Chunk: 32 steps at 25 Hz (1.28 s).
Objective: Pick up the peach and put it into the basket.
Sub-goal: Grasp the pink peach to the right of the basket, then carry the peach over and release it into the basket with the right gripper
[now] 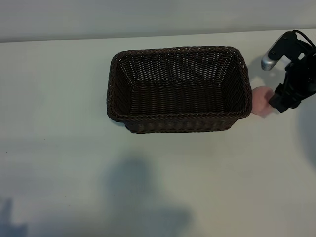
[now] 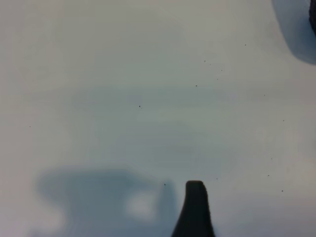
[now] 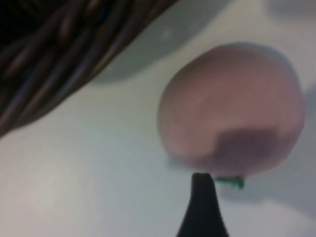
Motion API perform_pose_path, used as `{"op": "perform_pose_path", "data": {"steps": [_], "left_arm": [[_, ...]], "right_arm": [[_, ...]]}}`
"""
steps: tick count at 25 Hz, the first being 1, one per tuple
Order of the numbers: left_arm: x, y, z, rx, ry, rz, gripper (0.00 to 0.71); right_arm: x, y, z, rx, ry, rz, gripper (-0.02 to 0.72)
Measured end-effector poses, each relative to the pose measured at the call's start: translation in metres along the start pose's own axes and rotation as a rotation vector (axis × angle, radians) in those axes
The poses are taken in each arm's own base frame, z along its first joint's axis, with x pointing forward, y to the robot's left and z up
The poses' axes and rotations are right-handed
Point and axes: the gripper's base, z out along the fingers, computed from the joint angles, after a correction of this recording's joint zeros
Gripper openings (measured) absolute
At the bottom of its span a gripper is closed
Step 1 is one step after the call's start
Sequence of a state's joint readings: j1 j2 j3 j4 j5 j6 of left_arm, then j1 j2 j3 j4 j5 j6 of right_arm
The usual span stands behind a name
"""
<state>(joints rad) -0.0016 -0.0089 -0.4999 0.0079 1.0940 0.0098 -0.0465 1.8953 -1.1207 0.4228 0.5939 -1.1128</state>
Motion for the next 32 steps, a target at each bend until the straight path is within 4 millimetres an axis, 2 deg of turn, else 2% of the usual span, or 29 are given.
{"op": "perform_pose_path", "data": {"steps": [8, 10, 12, 16, 18, 21, 25, 32], "left_arm": [[0.0, 0.0, 0.0, -0.002, 0.0, 0.001, 0.596], [0.0, 0.0, 0.0, -0.002, 0.0, 0.001, 0.596], [0.0, 0.0, 0.0, -0.002, -0.001, 0.001, 0.595], [0.0, 0.0, 0.0, -0.002, -0.001, 0.001, 0.595], [0.0, 0.0, 0.0, -0.002, -0.001, 0.001, 0.595], [0.0, 0.0, 0.0, -0.002, -0.001, 0.001, 0.595], [0.0, 0.0, 0.0, -0.002, -0.001, 0.001, 0.595], [0.0, 0.0, 0.0, -0.002, -0.001, 0.001, 0.595]], "right_arm": [[0.0, 0.005, 0.019, -0.03, 0.008, -0.009, 0.536], [0.001, 0.005, 0.023, -0.039, 0.015, -0.003, 0.515], [0.002, 0.005, 0.025, -0.044, 0.018, 0.0, 0.428], [0.002, 0.006, 0.025, -0.048, 0.018, 0.025, 0.118], [0.001, 0.006, 0.025, -0.047, 0.017, 0.037, 0.065], [0.0, 0.005, 0.023, -0.043, 0.012, 0.04, 0.051], [-0.007, 0.004, 0.003, 0.002, -0.021, 0.023, 0.051], [-0.021, 0.002, -0.064, 0.182, -0.116, -0.025, 0.051]]}}
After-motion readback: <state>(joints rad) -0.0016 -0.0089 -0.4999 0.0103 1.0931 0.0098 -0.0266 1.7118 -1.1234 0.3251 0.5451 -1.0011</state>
